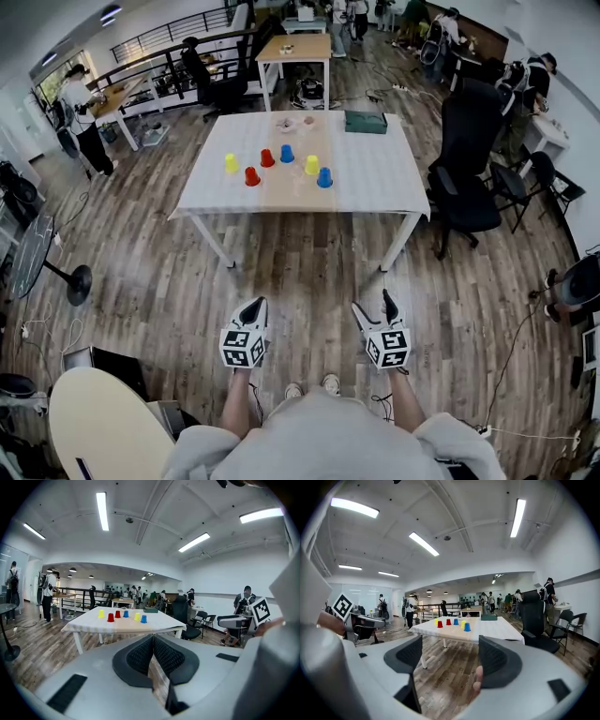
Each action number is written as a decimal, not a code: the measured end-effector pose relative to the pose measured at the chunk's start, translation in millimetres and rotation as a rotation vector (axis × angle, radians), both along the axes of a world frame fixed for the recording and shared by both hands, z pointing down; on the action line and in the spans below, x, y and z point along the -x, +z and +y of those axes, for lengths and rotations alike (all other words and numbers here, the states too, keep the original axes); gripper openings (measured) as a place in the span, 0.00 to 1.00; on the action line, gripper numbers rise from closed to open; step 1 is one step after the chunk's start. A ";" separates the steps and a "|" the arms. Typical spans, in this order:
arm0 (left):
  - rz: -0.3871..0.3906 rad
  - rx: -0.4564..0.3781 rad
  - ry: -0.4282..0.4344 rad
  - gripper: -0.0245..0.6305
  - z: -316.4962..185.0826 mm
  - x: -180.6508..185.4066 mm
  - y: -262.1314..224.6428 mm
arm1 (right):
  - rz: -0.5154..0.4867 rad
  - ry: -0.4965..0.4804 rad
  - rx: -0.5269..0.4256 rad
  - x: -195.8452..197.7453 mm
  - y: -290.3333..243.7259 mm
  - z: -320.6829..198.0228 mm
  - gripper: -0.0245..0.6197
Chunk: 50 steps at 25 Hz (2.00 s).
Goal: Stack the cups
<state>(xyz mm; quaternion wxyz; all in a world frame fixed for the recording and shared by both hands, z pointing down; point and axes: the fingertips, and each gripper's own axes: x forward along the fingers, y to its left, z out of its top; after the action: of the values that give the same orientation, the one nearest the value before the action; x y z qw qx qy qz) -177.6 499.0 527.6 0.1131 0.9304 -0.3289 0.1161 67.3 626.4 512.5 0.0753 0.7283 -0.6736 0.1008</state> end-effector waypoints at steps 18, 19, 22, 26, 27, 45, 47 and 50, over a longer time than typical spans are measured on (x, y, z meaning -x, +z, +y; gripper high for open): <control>-0.007 -0.005 -0.037 0.06 9.0 -37.4 2.1 | 0.013 -0.068 0.027 -34.5 12.1 -3.5 0.56; -0.008 -0.005 -0.038 0.06 6.5 -38.4 2.6 | 0.013 -0.067 0.027 -36.1 12.1 -6.3 0.56; -0.009 -0.004 -0.040 0.06 -4.3 -42.8 3.8 | 0.017 -0.074 0.031 -39.7 13.9 -17.7 0.55; -0.011 -0.001 -0.037 0.06 -20.7 -50.8 9.3 | 0.019 -0.078 0.046 -44.3 21.5 -35.6 0.55; -0.011 0.002 -0.037 0.06 -25.6 -52.0 11.0 | 0.019 -0.079 0.048 -44.7 22.3 -40.7 0.55; 0.033 0.021 0.033 0.06 -229.1 -103.6 12.5 | 0.041 0.008 0.051 -87.7 13.1 -228.5 0.54; 0.039 0.021 0.043 0.06 -253.6 -108.9 9.5 | 0.046 0.018 0.054 -91.0 10.8 -249.7 0.54; 0.040 0.017 0.063 0.06 -286.9 -116.7 9.1 | 0.052 0.031 0.057 -94.5 10.6 -279.1 0.53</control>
<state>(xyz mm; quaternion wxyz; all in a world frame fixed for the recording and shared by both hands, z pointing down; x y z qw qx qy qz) -60.9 212.1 536.7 0.1239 0.9413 -0.2963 0.1037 161.8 347.3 523.1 0.1119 0.7386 -0.6569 0.1021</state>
